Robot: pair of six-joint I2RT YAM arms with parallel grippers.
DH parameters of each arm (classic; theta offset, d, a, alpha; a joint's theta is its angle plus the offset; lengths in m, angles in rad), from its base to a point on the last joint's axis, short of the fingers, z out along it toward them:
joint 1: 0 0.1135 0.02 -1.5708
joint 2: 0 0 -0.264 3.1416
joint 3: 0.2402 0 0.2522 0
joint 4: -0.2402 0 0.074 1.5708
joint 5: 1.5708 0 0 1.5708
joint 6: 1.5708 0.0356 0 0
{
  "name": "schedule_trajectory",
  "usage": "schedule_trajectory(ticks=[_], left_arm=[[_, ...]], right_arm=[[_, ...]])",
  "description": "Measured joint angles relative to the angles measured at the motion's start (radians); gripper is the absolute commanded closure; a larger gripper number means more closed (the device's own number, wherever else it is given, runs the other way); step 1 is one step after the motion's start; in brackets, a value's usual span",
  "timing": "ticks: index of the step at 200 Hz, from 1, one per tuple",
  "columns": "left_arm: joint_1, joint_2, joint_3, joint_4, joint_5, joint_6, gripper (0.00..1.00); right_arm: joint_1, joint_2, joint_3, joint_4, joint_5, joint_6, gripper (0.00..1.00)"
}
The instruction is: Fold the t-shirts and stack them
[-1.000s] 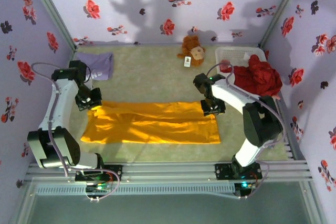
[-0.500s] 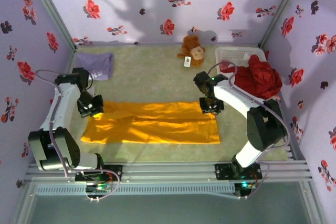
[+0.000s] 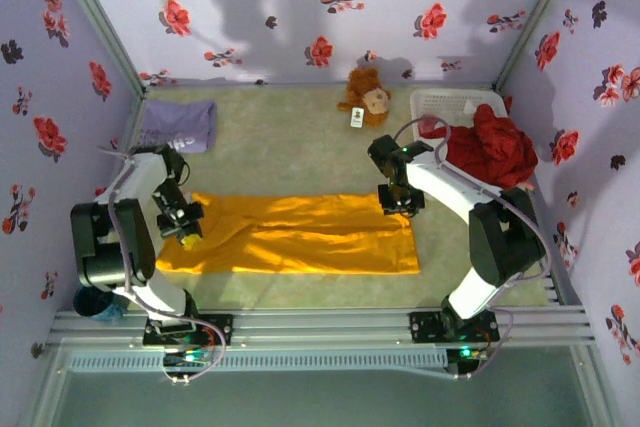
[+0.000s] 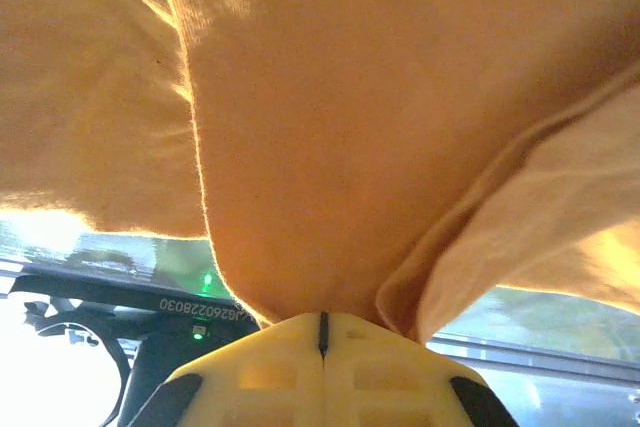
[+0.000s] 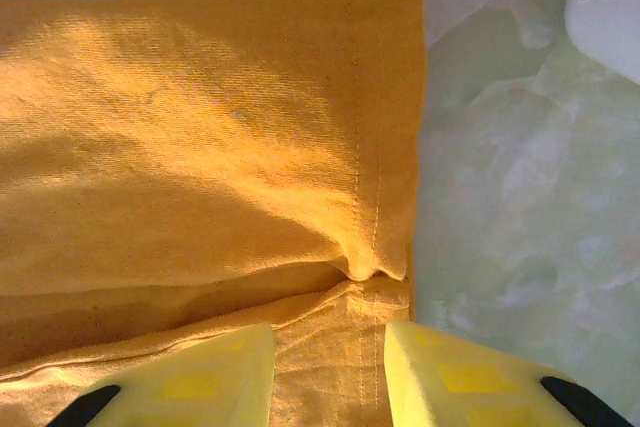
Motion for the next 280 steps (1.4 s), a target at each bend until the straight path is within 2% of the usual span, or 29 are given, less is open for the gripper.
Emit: schedule_trajectory(ticks=[23, 31, 39, 50, 64, 123, 149, 183, 219, 280], left_arm=[[-0.026, 0.082, -0.003, -0.006, -0.017, -0.010, 0.93], [-0.034, 0.112, -0.003, -0.006, -0.022, -0.011, 0.89], [-0.041, 0.143, -0.002, -0.006, -0.027, -0.014, 0.79], [-0.048, 0.184, 0.000, -0.008, -0.027, -0.015, 0.59], [-0.057, 0.220, 0.003, -0.010, -0.028, -0.014, 0.53], [-0.102, 0.136, 0.153, -0.040, -0.042, -0.021, 0.50], [-0.133, 0.057, 0.211, 0.050, -0.001, -0.037, 0.49], [-0.154, 0.044, 0.167, 0.228, 0.061, -0.098, 0.49], [-0.165, 0.098, 0.090, 0.377, 0.109, -0.149, 0.49], [-0.179, 0.134, 0.016, 0.439, 0.135, -0.167, 0.56]], right_arm=[[0.000, 0.000, 0.001, 0.000, -0.005, -0.016, 0.63], [0.000, 0.000, 0.003, 0.000, -0.011, -0.022, 0.62], [0.000, 0.000, 0.008, -0.001, -0.021, -0.031, 0.61], [0.000, 0.000, 0.017, 0.000, -0.034, -0.040, 0.59], [0.000, 0.000, 0.032, 0.000, -0.052, -0.048, 0.57], [0.000, -0.016, 0.052, -0.002, -0.075, -0.060, 0.55], [0.000, -0.030, 0.052, -0.009, -0.075, -0.060, 0.55], [0.000, -0.032, 0.056, -0.021, -0.075, -0.060, 0.55], [0.000, -0.061, 0.057, -0.042, -0.074, -0.060, 0.54], [0.000, -0.081, 0.057, -0.054, -0.074, -0.060, 0.54]])
